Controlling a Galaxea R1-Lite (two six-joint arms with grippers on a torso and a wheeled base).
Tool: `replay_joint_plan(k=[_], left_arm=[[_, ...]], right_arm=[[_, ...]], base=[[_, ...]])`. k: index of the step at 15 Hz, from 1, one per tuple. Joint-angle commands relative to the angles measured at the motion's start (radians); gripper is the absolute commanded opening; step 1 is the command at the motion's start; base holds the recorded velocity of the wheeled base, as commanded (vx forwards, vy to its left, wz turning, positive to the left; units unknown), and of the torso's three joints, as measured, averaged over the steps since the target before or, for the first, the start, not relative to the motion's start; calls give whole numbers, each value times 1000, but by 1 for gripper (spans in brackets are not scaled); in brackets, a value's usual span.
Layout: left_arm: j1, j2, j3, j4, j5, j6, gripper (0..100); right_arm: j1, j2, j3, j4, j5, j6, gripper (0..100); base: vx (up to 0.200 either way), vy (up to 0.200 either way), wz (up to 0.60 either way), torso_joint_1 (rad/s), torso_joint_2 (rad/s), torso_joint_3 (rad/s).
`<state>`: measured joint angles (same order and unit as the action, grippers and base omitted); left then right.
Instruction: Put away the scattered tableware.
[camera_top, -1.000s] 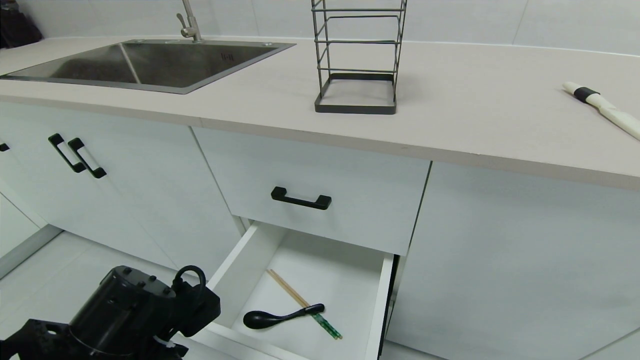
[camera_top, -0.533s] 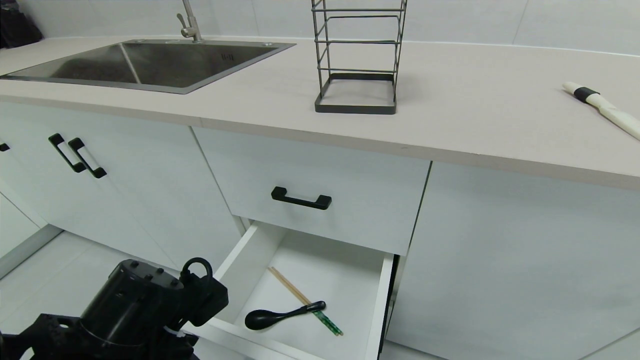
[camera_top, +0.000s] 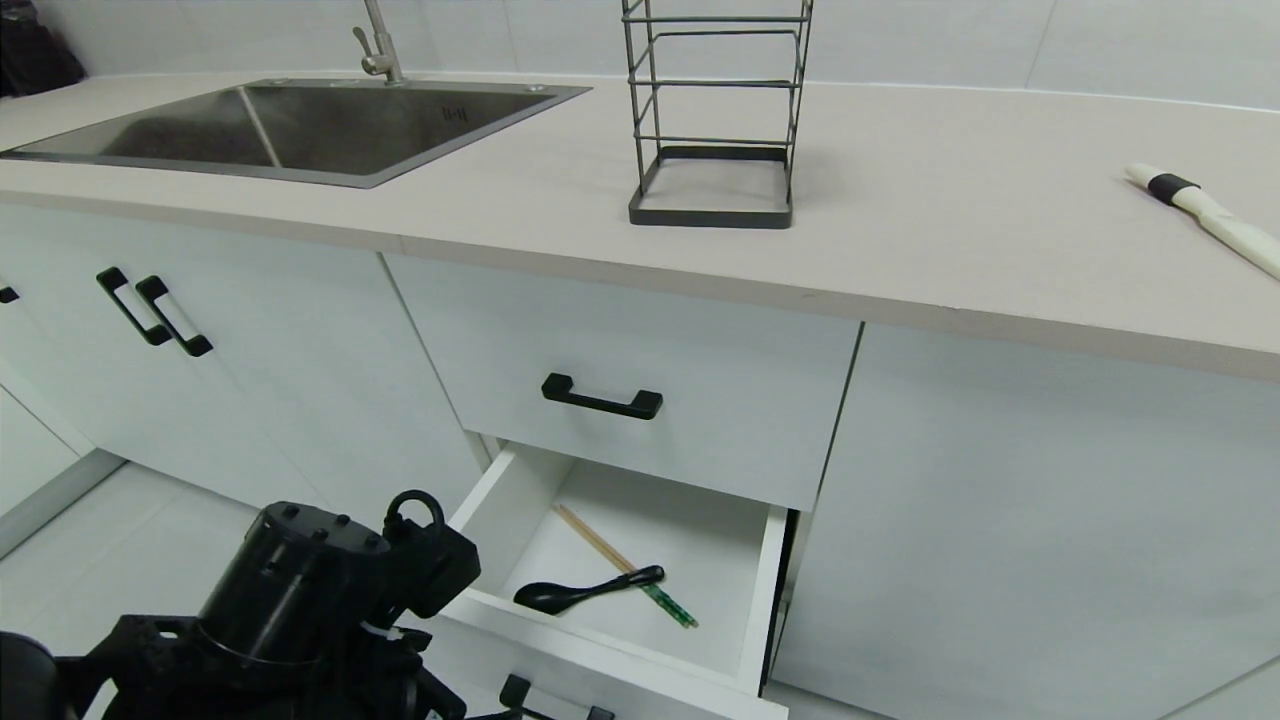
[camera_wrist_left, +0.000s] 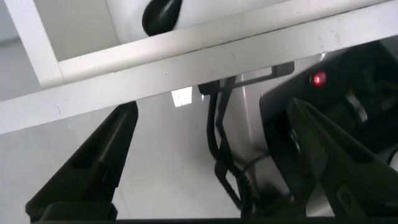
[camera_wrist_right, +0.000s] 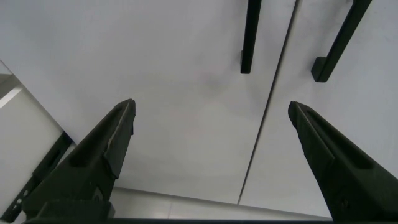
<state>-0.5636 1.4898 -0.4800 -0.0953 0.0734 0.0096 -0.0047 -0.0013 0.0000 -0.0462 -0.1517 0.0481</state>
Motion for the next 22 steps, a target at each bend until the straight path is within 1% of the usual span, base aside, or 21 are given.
replay_joint_plan(k=[1, 2, 4, 5, 6, 7, 8, 10, 13, 15, 19, 22], left_arm=[[1, 18, 9, -23, -1, 0, 100], [1, 23, 15, -55, -1, 0, 100], [1, 44, 40, -156, -1, 0, 100], [1, 63, 57, -233, -1, 0, 100], [1, 79, 69, -290, -3, 1, 100], [1, 87, 73, -313, -3, 1, 100], [1, 107, 83, -377, -3, 1, 100], [1, 121, 83, -415, -3, -2, 100], [36, 156, 81, -488, -21, 1, 100], [54, 190, 83, -535, -24, 3, 100], [56, 237, 80, -587, -32, 3, 100], [56, 302, 80, -695, -38, 0, 100]], right_arm=[[0, 1, 0, 0, 0, 1, 100], [0, 1, 0, -1, 0, -1, 100], [0, 1, 0, 0, 20, 3, 100], [0, 1, 0, 0, 21, 3, 100], [0, 1, 0, 0, 21, 3, 100], [0, 1, 0, 0, 21, 3, 100], [0, 1, 0, 0, 21, 3, 100], [0, 1, 0, 0, 21, 3, 100], [0, 1, 0, 0, 21, 4, 100], [0, 1, 0, 5, 46, 6, 100], [0, 1, 0, 9, 54, 3, 100], [0, 1, 0, 40, 90, -4, 100]], base=[[0, 0, 0, 0, 0, 0], [0, 0, 0, 0, 0, 0], [0, 0, 0, 0, 0, 0], [0, 0, 0, 0, 0, 0], [0, 0, 0, 0, 0, 0], [0, 0, 0, 0, 0, 0], [0, 0, 0, 0, 0, 0], [0, 0, 0, 0, 0, 0], [0, 0, 0, 0, 0, 0], [0, 0, 0, 0, 0, 0], [0, 0, 0, 0, 0, 0], [0, 0, 0, 0, 0, 0]])
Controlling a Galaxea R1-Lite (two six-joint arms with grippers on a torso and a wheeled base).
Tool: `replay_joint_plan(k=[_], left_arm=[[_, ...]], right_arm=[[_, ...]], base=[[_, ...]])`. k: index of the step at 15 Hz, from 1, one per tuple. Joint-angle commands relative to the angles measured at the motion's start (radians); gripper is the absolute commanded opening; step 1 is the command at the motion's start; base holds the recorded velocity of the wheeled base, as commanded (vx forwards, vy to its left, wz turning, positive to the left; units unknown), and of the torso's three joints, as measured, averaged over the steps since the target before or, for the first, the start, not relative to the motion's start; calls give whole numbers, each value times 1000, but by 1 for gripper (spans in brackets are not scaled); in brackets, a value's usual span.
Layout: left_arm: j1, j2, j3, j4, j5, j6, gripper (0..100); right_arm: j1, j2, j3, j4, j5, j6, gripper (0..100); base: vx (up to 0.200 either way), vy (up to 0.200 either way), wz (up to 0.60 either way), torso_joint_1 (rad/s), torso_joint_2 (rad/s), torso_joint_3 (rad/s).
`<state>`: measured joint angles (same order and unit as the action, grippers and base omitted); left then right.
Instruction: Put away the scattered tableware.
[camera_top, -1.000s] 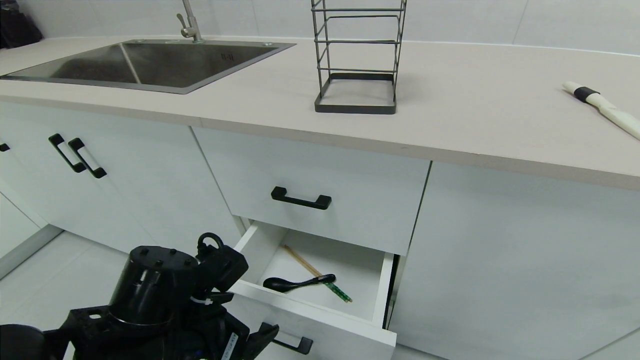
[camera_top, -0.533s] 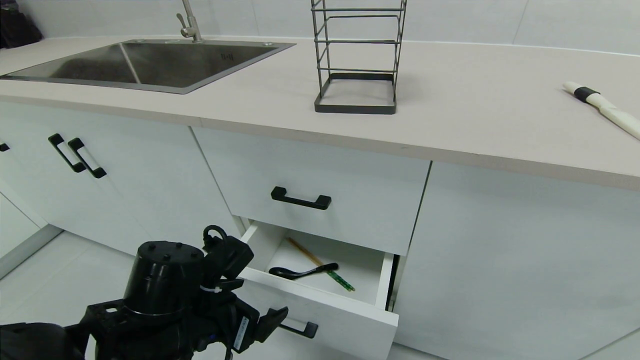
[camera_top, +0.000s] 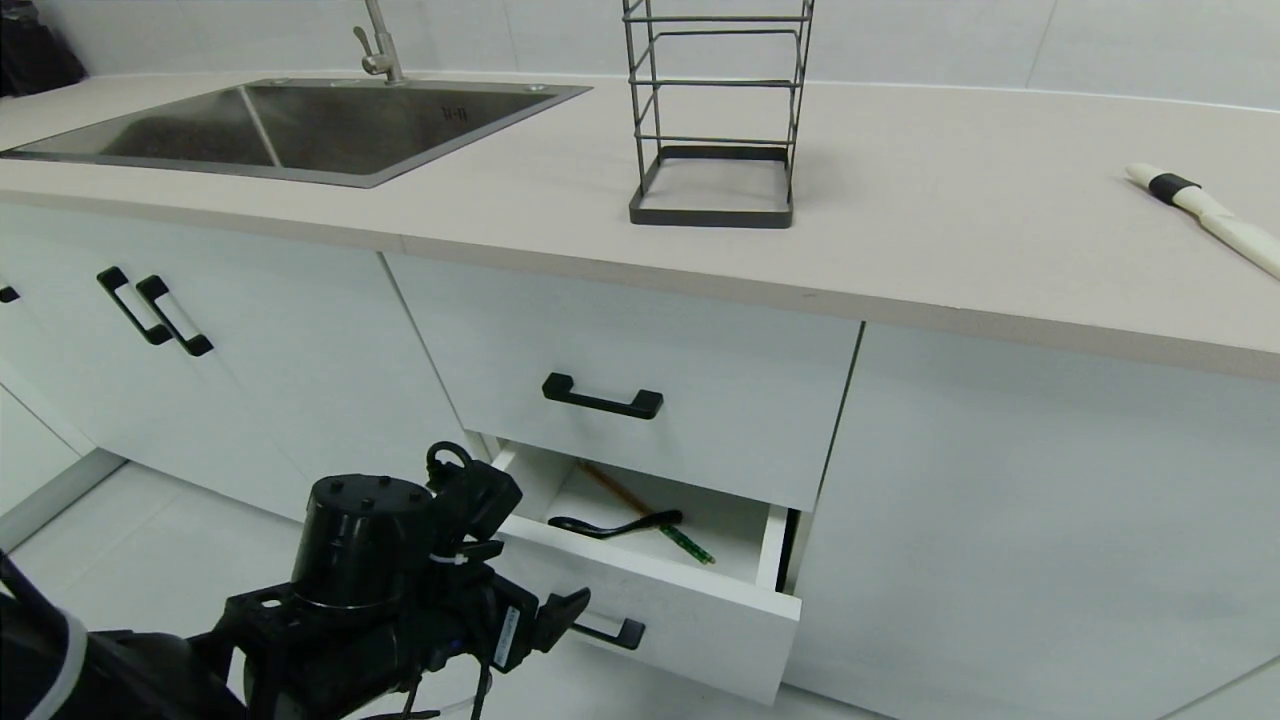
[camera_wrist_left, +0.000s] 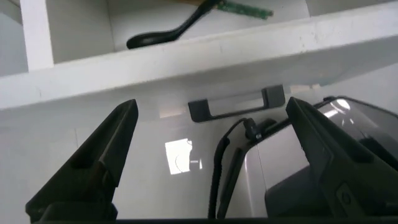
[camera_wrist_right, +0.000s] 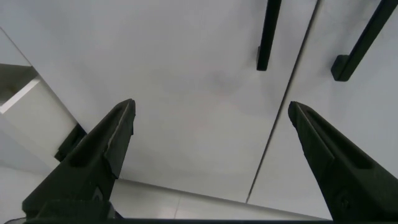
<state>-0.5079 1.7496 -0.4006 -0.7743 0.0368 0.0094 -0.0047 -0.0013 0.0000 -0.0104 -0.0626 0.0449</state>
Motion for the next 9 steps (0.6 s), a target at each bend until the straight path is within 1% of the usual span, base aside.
replay_joint_plan(k=[1, 4, 6, 9], left_arm=[[0, 65, 0, -62, 0, 1, 100], [2, 116, -1, -155, -5, 0, 100], [12, 145, -3, -211, -11, 0, 100], [46, 163, -21, -231, -29, 0, 100]], right_arm=[[0, 1, 0, 3, 1, 0, 100], [0, 1, 0, 3, 1, 0, 100], [0, 1, 0, 3, 1, 0, 100], [0, 1, 0, 3, 1, 0, 100]], base=[[0, 0, 0, 0, 0, 0], [0, 0, 0, 0, 0, 0], [0, 0, 0, 0, 0, 0], [0, 0, 0, 0, 0, 0]])
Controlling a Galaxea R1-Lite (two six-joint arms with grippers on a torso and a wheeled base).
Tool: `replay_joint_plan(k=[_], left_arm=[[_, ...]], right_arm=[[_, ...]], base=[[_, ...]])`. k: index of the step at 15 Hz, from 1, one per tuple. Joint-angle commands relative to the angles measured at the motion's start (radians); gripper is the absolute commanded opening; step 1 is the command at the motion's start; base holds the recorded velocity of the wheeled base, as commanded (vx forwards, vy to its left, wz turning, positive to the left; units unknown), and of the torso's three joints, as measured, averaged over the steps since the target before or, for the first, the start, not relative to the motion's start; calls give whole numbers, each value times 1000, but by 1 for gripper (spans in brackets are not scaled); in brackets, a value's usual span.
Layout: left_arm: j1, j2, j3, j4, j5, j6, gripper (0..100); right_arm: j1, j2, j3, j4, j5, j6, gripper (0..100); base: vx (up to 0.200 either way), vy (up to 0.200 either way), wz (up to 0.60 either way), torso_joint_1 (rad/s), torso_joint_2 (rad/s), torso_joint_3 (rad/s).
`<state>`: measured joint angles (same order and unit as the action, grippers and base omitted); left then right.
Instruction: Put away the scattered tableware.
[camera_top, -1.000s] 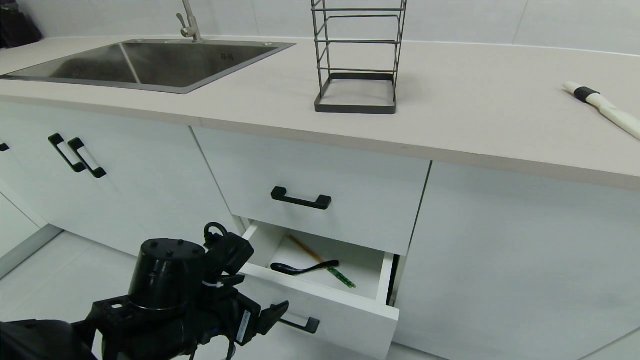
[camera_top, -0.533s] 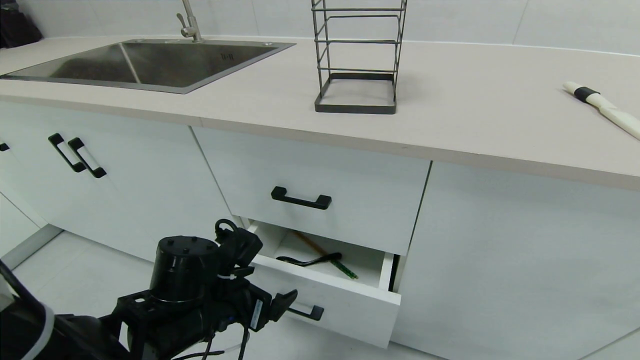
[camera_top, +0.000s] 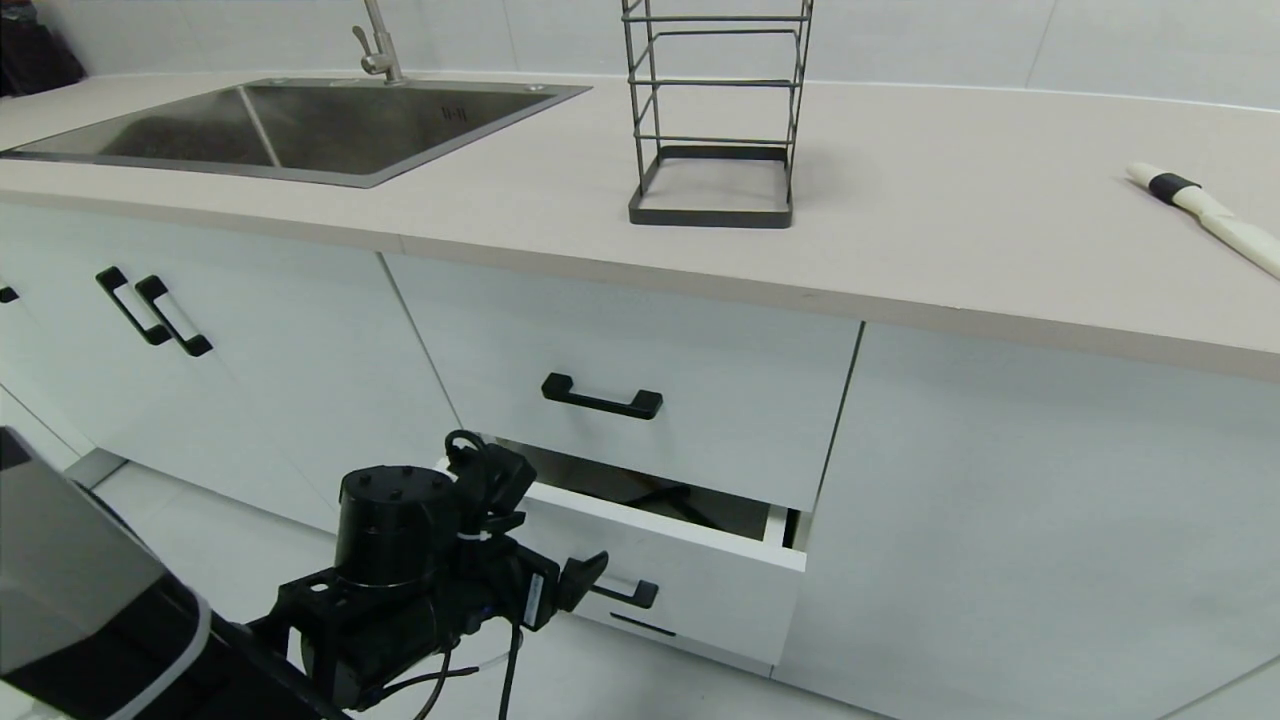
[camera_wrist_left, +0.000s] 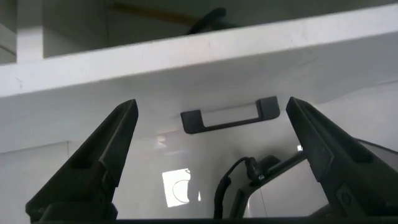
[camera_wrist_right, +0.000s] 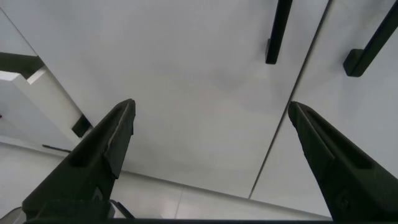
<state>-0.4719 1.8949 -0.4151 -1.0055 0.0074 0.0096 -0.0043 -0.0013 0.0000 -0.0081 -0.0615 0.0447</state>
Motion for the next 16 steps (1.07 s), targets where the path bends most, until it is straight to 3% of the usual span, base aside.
replay_joint_plan(k=[1, 11, 16], left_arm=[[32, 33, -19, -30, -9, 1, 100], [49, 92, -142, -68, -30, 4, 100], [50, 92, -148, -71, -32, 4, 100]], right_arm=[[0, 1, 0, 0, 0, 0, 100], [0, 1, 0, 0, 0, 0, 100], [0, 1, 0, 0, 0, 0, 100]], base=[[0, 0, 0, 0, 0, 0], [0, 0, 0, 0, 0, 0], [0, 0, 0, 0, 0, 0]])
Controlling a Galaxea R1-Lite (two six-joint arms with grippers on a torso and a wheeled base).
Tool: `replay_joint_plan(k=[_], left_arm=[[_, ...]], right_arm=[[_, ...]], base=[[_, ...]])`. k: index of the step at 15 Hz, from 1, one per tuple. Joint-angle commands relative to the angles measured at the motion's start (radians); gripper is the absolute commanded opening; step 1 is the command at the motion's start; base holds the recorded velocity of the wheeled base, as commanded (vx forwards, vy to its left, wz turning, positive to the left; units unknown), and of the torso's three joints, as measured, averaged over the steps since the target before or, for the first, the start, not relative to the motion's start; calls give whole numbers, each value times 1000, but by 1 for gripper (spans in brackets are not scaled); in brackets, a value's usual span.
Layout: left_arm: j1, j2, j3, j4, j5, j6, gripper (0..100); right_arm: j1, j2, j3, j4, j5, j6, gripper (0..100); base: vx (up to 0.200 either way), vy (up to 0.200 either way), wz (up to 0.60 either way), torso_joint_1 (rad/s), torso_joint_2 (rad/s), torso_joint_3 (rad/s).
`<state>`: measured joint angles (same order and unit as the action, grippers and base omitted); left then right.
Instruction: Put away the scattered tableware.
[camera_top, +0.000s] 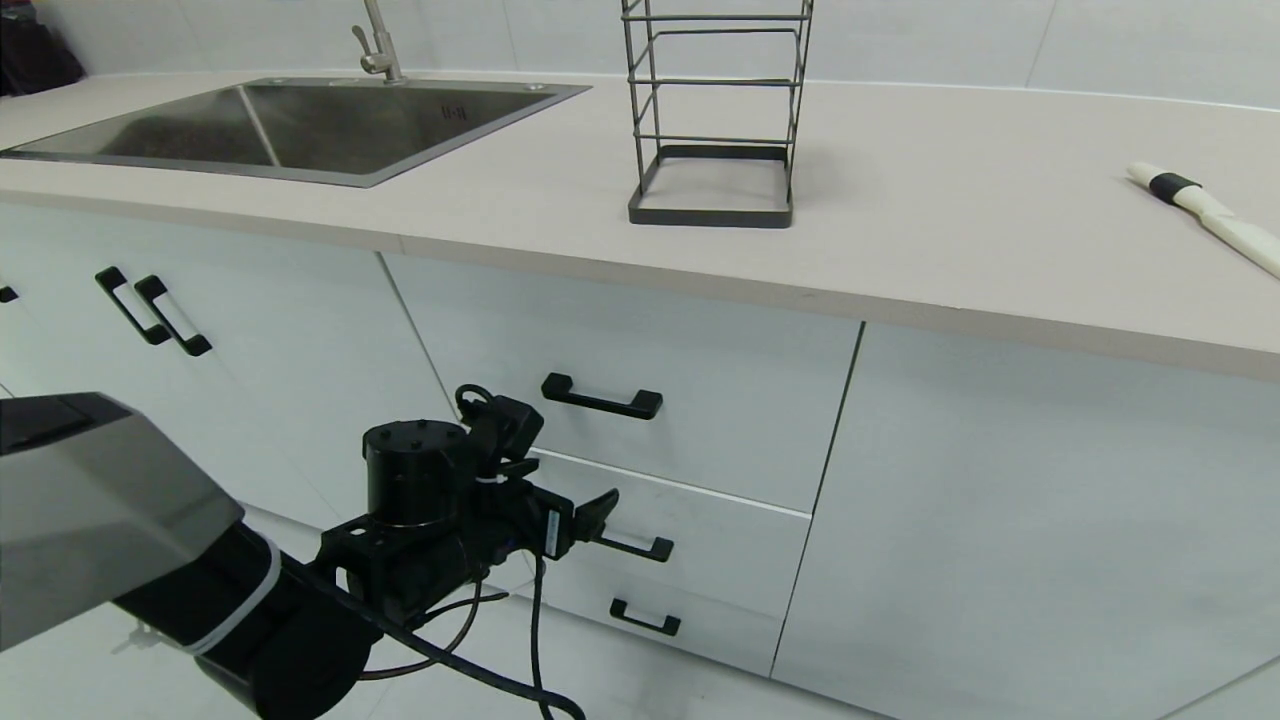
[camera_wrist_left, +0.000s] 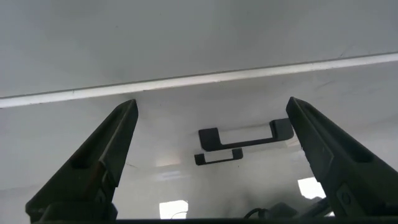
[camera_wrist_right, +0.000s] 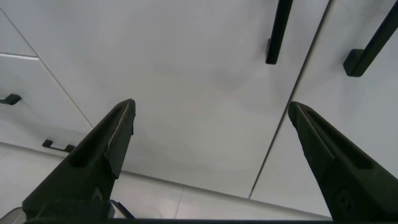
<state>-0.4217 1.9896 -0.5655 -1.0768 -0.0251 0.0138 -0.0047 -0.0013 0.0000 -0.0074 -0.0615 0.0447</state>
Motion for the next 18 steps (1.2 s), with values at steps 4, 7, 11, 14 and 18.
replay_joint_plan(k=[4, 7, 11, 14, 18], left_arm=[[0, -74, 96, -41, -18, -5, 100], [-2, -265, 242, -57, -30, -6, 100], [1, -690, 466, -29, -24, -3, 100], [96, -1006, 566, 64, -18, 3, 100], [181, -1671, 566, 709, -22, 3, 100]], right_arm=[[0, 1, 0, 0, 0, 0, 100], [0, 1, 0, 0, 0, 0, 100], [0, 1, 0, 0, 0, 0, 100], [0, 1, 0, 0, 0, 0, 100], [0, 1, 0, 0, -1, 1, 100]], base=[[0, 0, 0, 0, 0, 0], [0, 0, 0, 0, 0, 0], [0, 0, 0, 0, 0, 0], [0, 0, 0, 0, 0, 0], [0, 0, 0, 0, 0, 0]])
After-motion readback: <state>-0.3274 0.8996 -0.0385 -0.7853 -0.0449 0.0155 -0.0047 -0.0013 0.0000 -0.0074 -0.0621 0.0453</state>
